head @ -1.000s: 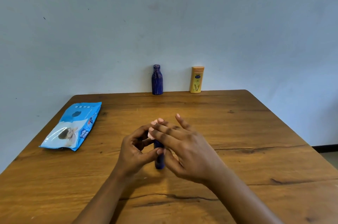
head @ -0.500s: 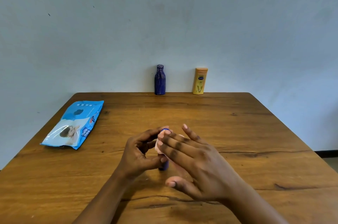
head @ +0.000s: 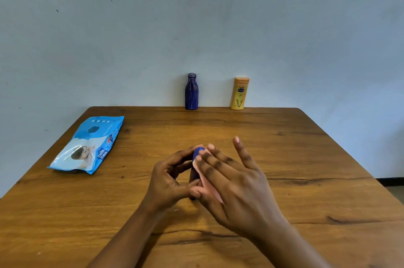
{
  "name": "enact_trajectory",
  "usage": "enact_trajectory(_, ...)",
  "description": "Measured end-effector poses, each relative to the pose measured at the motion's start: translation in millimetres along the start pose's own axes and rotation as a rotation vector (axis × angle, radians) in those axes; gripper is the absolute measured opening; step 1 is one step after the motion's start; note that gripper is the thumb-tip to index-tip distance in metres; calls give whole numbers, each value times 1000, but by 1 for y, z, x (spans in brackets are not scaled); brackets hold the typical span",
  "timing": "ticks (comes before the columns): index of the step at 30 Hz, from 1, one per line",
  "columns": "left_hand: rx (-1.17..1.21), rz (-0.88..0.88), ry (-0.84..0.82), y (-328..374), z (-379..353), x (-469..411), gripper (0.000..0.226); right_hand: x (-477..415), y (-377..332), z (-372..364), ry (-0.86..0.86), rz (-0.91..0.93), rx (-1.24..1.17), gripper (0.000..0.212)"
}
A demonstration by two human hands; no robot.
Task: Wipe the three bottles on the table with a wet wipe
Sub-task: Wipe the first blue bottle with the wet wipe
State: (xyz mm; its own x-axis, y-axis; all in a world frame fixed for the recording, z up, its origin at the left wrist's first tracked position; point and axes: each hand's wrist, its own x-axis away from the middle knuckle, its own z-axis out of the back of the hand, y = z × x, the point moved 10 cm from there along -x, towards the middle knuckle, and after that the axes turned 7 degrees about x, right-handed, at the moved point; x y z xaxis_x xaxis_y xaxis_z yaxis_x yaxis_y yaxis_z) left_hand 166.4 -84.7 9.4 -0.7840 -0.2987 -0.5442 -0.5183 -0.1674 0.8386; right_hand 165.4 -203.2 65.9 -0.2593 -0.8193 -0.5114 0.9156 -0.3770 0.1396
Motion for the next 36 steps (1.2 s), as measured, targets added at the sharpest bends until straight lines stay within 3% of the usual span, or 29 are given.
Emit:
enact_trajectory(4,-81,-56,69,5,2,4,60,-7,0,-11,-86,-160,46,71)
enact_trajectory(9,-173,-86,66,4,-2,8,64,22,-9,6,-9,-159,58,71)
enact_trajectory(15,-81,-47,145,8,-1,9,63,0,2,-14,-97,-298,48,68)
enact_trajectory(21,-86,-30,158,2,6,8,59,12,-9,-7,-59,-211,58,67)
enact_trajectory(29,-24,-7,224,6,15,6,51,-25,-5,-26,-64,-284,26,66)
enact_trajectory(33,-20,20,190,1,13,5,62,-11,-6,-17,7,-194,8,48)
enact_trajectory(36,-16,41,186,-4,14,5,61,-5,-7,-13,27,-85,21,48)
